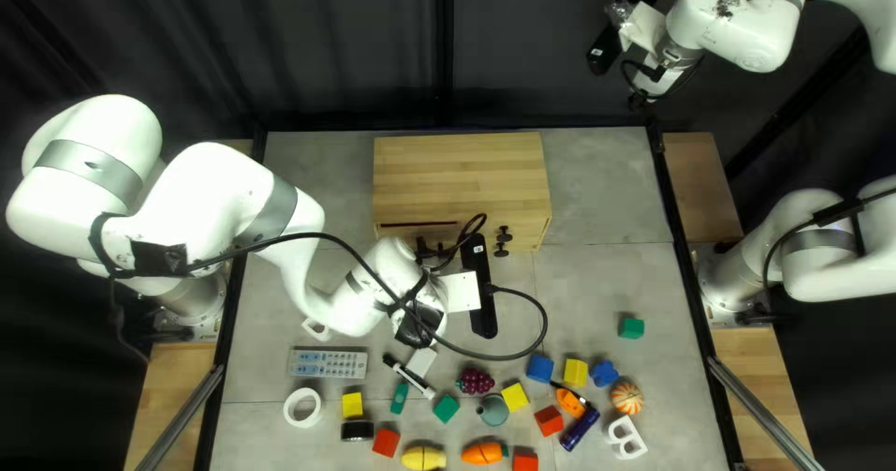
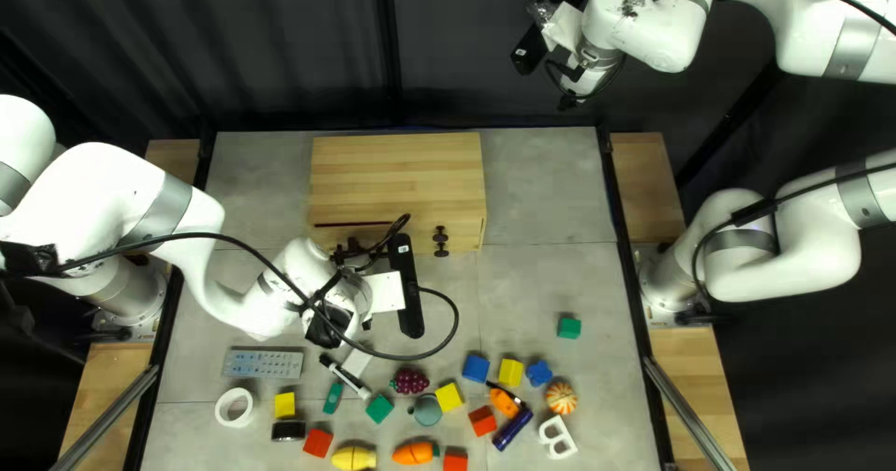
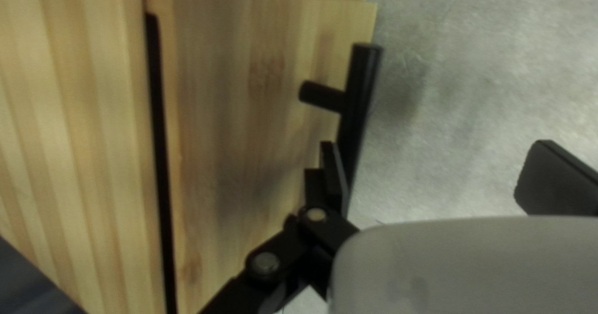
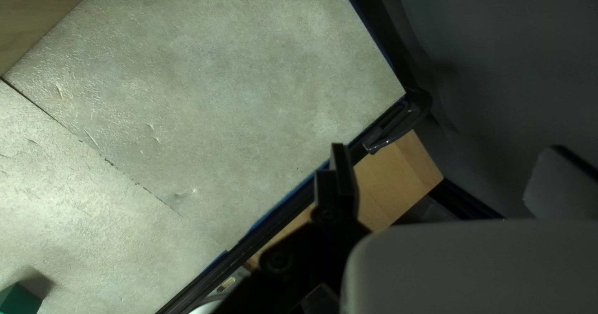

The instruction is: Open drawers and place objects into drawer and close

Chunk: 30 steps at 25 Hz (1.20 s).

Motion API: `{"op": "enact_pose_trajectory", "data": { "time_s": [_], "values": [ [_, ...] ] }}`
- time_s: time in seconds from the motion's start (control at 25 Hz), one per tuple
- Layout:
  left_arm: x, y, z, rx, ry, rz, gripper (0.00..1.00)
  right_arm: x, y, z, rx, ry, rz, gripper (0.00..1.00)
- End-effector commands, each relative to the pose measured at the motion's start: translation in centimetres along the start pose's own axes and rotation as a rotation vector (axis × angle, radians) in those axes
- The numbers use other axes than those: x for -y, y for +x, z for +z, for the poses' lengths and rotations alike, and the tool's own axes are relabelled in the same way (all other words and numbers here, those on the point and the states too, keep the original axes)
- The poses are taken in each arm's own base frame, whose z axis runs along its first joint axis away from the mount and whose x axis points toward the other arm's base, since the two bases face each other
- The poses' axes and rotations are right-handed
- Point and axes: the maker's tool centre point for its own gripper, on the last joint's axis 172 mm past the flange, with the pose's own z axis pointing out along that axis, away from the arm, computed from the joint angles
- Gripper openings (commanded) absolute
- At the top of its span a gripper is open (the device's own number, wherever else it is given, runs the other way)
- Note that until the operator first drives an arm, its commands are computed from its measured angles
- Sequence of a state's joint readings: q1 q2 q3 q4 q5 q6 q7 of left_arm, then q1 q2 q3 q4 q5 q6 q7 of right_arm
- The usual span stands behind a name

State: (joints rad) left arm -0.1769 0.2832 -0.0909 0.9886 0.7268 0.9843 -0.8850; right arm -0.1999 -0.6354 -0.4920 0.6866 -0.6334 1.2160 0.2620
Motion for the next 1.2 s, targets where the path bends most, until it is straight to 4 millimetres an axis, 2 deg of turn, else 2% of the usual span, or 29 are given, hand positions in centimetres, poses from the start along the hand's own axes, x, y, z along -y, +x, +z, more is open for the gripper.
{"op": "enact_pose_trajectory", "data": {
  "time_s": [0.04, 0.32, 0.6, 0.76, 0.96, 1.2],
  "values": [
    [-0.6, -0.2, -1.1, -0.006, 0.001, 0.000, 1.00, 0.0, 0.0, 0.0, 0.000, 0.000, 0.000, 1.00],
    [0.1, 0.8, -2.6, -0.038, -0.030, 0.000, 1.00, 0.0, 0.0, 0.0, 0.000, 0.000, 0.000, 1.00],
    [-1.1, 0.8, -5.0, -0.126, -0.146, -0.041, 1.00, 0.0, 0.0, 0.0, 0.000, 0.000, 0.000, 1.00],
    [-1.6, 0.9, -4.5, -0.139, -0.173, -0.040, 1.00, 0.0, 0.0, 0.0, 0.000, 0.000, 0.000, 1.00],
    [-2.6, 1.8, -3.0, -0.140, -0.177, -0.017, 1.00, 0.0, 0.0, 0.0, 0.000, 0.000, 0.000, 1.00],
    [-3.3, 2.2, -3.1, -0.129, -0.174, 0.015, 1.00, 0.0, 0.0, 0.0, 0.000, 0.000, 0.000, 1.00]
  ]
}}
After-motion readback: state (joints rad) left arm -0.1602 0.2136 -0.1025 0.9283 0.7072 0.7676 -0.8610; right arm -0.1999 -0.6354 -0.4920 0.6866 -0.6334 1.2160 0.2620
